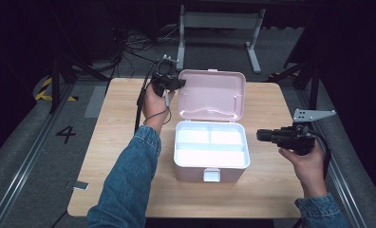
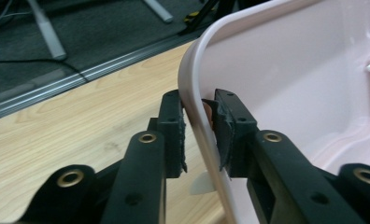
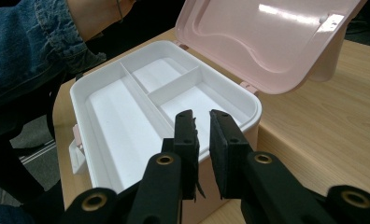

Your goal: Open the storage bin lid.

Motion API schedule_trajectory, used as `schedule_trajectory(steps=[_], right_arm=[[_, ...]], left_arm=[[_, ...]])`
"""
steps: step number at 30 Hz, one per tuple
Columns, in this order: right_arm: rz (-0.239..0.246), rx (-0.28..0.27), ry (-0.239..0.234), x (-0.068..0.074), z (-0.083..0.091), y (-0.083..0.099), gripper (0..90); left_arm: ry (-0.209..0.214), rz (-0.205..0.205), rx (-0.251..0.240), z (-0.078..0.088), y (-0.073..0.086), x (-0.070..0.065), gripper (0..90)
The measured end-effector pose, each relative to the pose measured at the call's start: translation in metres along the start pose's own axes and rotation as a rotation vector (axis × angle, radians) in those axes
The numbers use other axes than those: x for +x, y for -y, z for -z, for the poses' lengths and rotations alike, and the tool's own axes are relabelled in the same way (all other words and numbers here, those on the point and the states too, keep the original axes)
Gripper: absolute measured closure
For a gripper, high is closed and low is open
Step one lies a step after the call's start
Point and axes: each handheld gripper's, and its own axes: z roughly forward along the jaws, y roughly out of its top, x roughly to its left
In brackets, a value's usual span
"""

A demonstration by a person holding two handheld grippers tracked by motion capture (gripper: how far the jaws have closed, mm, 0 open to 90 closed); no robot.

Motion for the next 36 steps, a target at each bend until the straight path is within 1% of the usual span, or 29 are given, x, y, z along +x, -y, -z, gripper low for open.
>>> schedule_trajectory(steps=[2,3,6,11,12,14,15,16,19,23,24,27,28,31,36], right_arm=[[0.001,0.000,0.000,0.000,0.000,0.000,80.9],[0.000,-0.001,0.001,0.000,0.000,0.000,80.9],[-0.006,0.003,0.001,-0.001,0.000,0.001,80.7],[-0.009,0.013,0.001,-0.002,-0.003,0.002,80.4],[-0.010,0.014,-0.001,-0.002,-0.003,0.002,80.5],[-0.013,0.014,-0.005,-0.002,-0.004,0.003,80.4],[-0.015,0.015,-0.008,-0.002,-0.004,0.003,80.1],[-0.014,0.015,-0.007,-0.001,-0.004,0.003,80.1],[-0.011,0.012,-0.009,-0.001,-0.004,0.002,80.1],[-0.011,0.009,-0.007,-0.001,-0.003,0.003,80.1],[-0.011,0.008,-0.007,-0.001,-0.003,0.003,80.0],[-0.016,0.008,-0.011,-0.002,-0.003,0.003,79.6],[-0.017,0.007,-0.011,-0.002,-0.003,0.003,79.6],[-0.015,0.004,-0.009,-0.002,-0.002,0.003,79.6],[-0.022,-0.003,-0.008,-0.003,0.002,0.003,79.5]], left_arm=[[0.006,0.000,0.007,-0.002,0.000,0.002,74.1],[0.009,0.010,0.009,-0.003,0.000,0.003,74.0],[0.011,0.022,0.022,-0.007,0.001,0.004,73.8],[0.003,0.021,0.050,-0.014,0.003,0.006,72.9],[0.006,0.022,0.050,-0.015,0.003,0.007,72.8],[0.018,0.037,0.065,-0.018,0.002,0.009,72.6],[0.018,0.034,0.069,-0.020,0.001,0.010,72.5],[0.017,0.044,0.074,-0.022,0.001,0.010,72.3],[0.004,0.049,0.087,-0.027,0.002,0.011,71.9],[-0.011,0.050,0.106,-0.033,0.004,0.012,71.3],[-0.013,0.040,0.110,-0.034,0.004,0.012,71.1],[-0.019,0.048,0.124,-0.039,0.005,0.013,71.1],[-0.022,0.042,0.130,-0.041,0.005,0.013,71.1],[-0.032,0.043,0.146,-0.045,0.006,0.013,71.4],[-0.043,0.025,0.186,-0.052,0.009,0.014,71.7]])
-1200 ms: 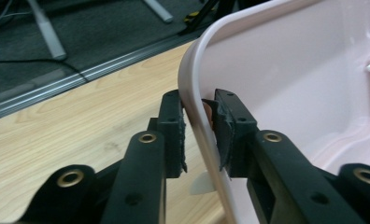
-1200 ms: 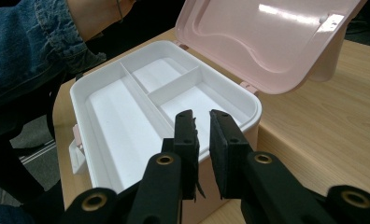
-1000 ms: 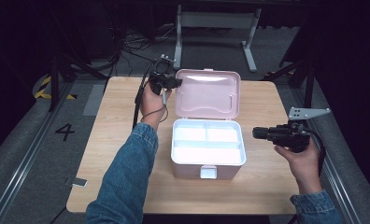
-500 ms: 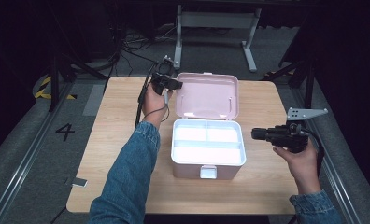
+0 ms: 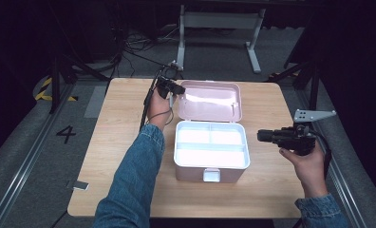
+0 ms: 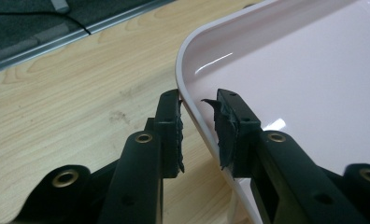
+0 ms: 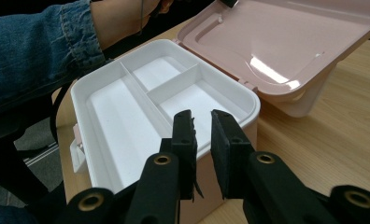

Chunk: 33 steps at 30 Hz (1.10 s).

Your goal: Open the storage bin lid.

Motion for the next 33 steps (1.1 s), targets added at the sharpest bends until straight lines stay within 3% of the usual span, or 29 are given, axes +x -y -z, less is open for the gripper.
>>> schedule_trajectory(steps=[7,20,25,33], right_arm=[[-0.001,0.010,-0.003,0.001,-0.003,0.001,79.0],[-0.005,0.008,-0.005,0.000,-0.002,0.001,78.5],[-0.008,0.006,-0.008,-0.001,-0.001,0.001,77.2],[-0.008,0.011,-0.017,-0.003,-0.007,-0.002,76.6]], left_arm=[[0.026,0.027,0.055,-0.010,0.004,0.004,70.8],[0.045,0.014,0.110,-0.021,0.012,0.005,66.1],[0.049,0.018,0.089,-0.009,0.014,0.008,60.0],[0.059,-0.003,0.002,0.036,0.016,0.012,59.0]])
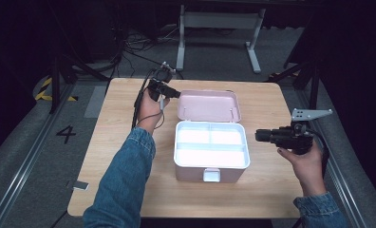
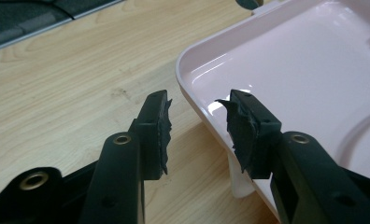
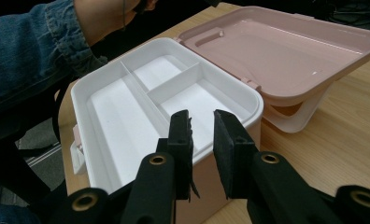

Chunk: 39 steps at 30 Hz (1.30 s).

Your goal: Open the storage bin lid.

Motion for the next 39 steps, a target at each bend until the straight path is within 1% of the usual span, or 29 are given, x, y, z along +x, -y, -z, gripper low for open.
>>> schedule_trajectory(steps=[3,5,8,9,11,13,14,15,16,21,23,24,26,27,28,29,30,32,33,35,37,38,39], right_arm=[[0.001,0.001,-0.006,-0.002,-0.003,-0.003,76.5],[0.006,0.001,-0.004,-0.004,-0.005,-0.005,76.1],[0.003,0.002,-0.016,-0.007,-0.008,-0.008,75.7],[0.006,0.002,-0.014,-0.008,-0.009,-0.008,75.7],[0.006,0.004,-0.016,-0.010,-0.010,-0.010,75.7],[0.009,0.003,-0.016,-0.012,-0.011,-0.012,75.7],[0.009,0.003,-0.016,-0.012,-0.011,-0.012,75.7],[0.008,0.003,-0.016,-0.014,-0.011,-0.013,75.6],[0.008,0.003,-0.016,-0.014,-0.011,-0.013,75.6],[-0.002,-0.006,-0.010,-0.019,-0.008,-0.015,75.2],[0.000,-0.007,-0.004,-0.020,-0.006,-0.015,74.6],[-0.001,-0.006,-0.002,-0.020,-0.006,-0.016,74.3],[0.002,-0.006,0.004,-0.020,-0.005,-0.016,73.9],[0.003,-0.005,0.006,-0.020,-0.004,-0.016,73.6],[0.002,-0.003,0.010,-0.021,-0.003,-0.015,73.2],[0.000,-0.003,0.015,-0.021,-0.003,-0.015,72.8],[-0.006,-0.006,0.015,-0.022,-0.002,-0.014,72.8],[-0.009,-0.003,0.018,-0.023,-0.002,-0.013,72.7],[-0.011,0.001,0.020,-0.024,-0.001,-0.012,72.5],[-0.014,0.008,0.029,-0.025,-0.001,-0.010,72.2],[-0.018,0.012,0.039,-0.025,0.000,-0.008,71.2],[-0.014,0.015,0.045,-0.026,0.001,-0.007,70.6],[-0.015,0.016,0.049,-0.026,0.001,-0.007,70.1]], left_arm=[[-0.002,-0.019,-0.022,0.016,0.002,-0.004,58.8],[-0.004,-0.040,-0.037,0.029,0.005,-0.008,58.7],[0.009,-0.064,-0.058,0.049,0.010,-0.014,58.0],[0.013,-0.077,-0.071,0.059,0.014,-0.017,57.9],[0.018,-0.090,-0.088,0.072,0.020,-0.021,57.9],[0.023,-0.112,-0.103,0.087,0.029,-0.025,58.0],[0.023,-0.112,-0.103,0.087,0.029,-0.025,57.9],[0.022,-0.137,-0.106,0.102,0.039,-0.030,58.0],[0.022,-0.137,-0.106,0.102,0.039,-0.030,58.0],[0.029,-0.172,-0.122,0.131,0.062,-0.041,57.9],[0.040,-0.180,-0.123,0.139,0.070,-0.044,58.0],[0.042,-0.181,-0.123,0.142,0.074,-0.045,57.9],[0.050,-0.188,-0.107,0.145,0.082,-0.048,56.8],[0.043,-0.200,-0.089,0.147,0.086,-0.050,56.3],[0.045,-0.209,-0.079,0.148,0.091,-0.051,56.2],[0.049,-0.210,-0.075,0.150,0.095,-0.052,56.3],[0.044,-0.221,-0.068,0.152,0.100,-0.053,56.3],[0.040,-0.223,-0.057,0.153,0.108,-0.055,56.2],[0.032,-0.227,-0.050,0.153,0.113,-0.057,55.6],[0.037,-0.230,-0.044,0.151,0.121,-0.057,55.0],[0.023,-0.231,-0.043,0.148,0.127,-0.058,54.8],[0.023,-0.227,-0.037,0.147,0.130,-0.058,54.7],[0.034,-0.220,-0.033,0.144,0.134,-0.058,54.7]])
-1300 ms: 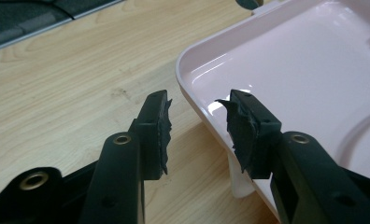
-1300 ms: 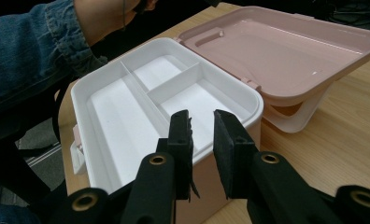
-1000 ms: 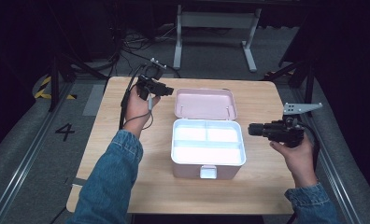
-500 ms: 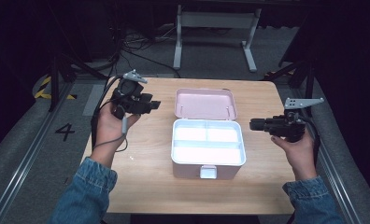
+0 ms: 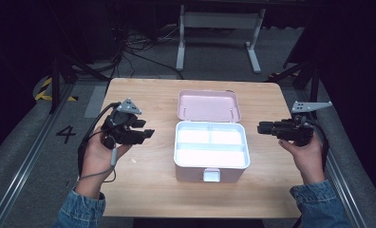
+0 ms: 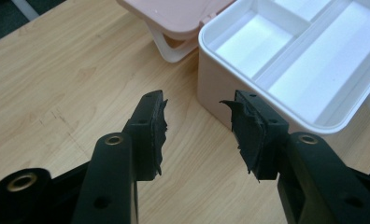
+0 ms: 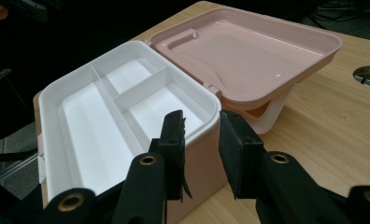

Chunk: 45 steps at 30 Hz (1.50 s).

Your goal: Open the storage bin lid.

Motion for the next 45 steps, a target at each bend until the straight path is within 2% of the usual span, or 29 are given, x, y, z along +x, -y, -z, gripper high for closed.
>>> schedule_trajectory(steps=[6,9,14,17,21,24,29,30,31,32,34,36,41,44,45], right_arm=[[-0.015,0.015,0.023,-0.004,0.003,0.006,68.4],[-0.023,0.037,0.042,-0.007,0.003,0.010,68.2],[-0.039,0.056,0.050,-0.009,0.001,0.014,67.3],[-0.048,0.067,0.053,-0.011,-0.001,0.017,67.2],[-0.050,0.110,0.090,-0.014,-0.004,0.020,67.0],[-0.062,0.127,0.098,-0.015,-0.005,0.023,67.1],[-0.090,0.158,0.110,-0.020,-0.008,0.028,67.0],[-0.098,0.167,0.116,-0.020,-0.009,0.029,66.9],[-0.099,0.177,0.124,-0.021,-0.010,0.030,66.9],[-0.101,0.185,0.129,-0.022,-0.011,0.031,66.8],[-0.104,0.212,0.154,-0.023,-0.013,0.034,66.6],[-0.103,0.235,0.178,-0.024,-0.016,0.036,66.0],[-0.110,0.296,0.228,-0.029,-0.021,0.043,65.7],[-0.123,0.314,0.233,-0.031,-0.023,0.047,65.2],[-0.126,0.314,0.234,-0.032,-0.023,0.047,64.8]], left_arm=[[0.004,0.012,0.079,-0.012,0.025,-0.003,52.9],[0.010,0.042,0.109,-0.018,0.035,-0.001,52.4],[-0.009,0.082,0.157,-0.026,0.052,0.007,50.3],[-0.033,0.117,0.207,-0.033,0.062,0.013,50.2],[-0.046,0.144,0.262,-0.042,0.073,0.020,49.8],[-0.055,0.176,0.296,-0.048,0.081,0.026,49.7],[-0.103,0.187,0.366,-0.055,0.088,0.030,49.3],[-0.105,0.205,0.381,-0.057,0.090,0.031,49.0],[-0.109,0.199,0.393,-0.058,0.091,0.034,48.7],[-0.104,0.214,0.405,-0.060,0.092,0.035,48.2],[-0.126,0.225,0.420,-0.061,0.094,0.038,46.8],[-0.134,0.256,0.436,-0.062,0.095,0.040,45.8],[-0.129,0.279,0.439,-0.064,0.096,0.044,45.3],[-0.129,0.302,0.445,-0.065,0.098,0.046,43.8],[-0.134,0.298,0.447,-0.065,0.099,0.047,42.7]])
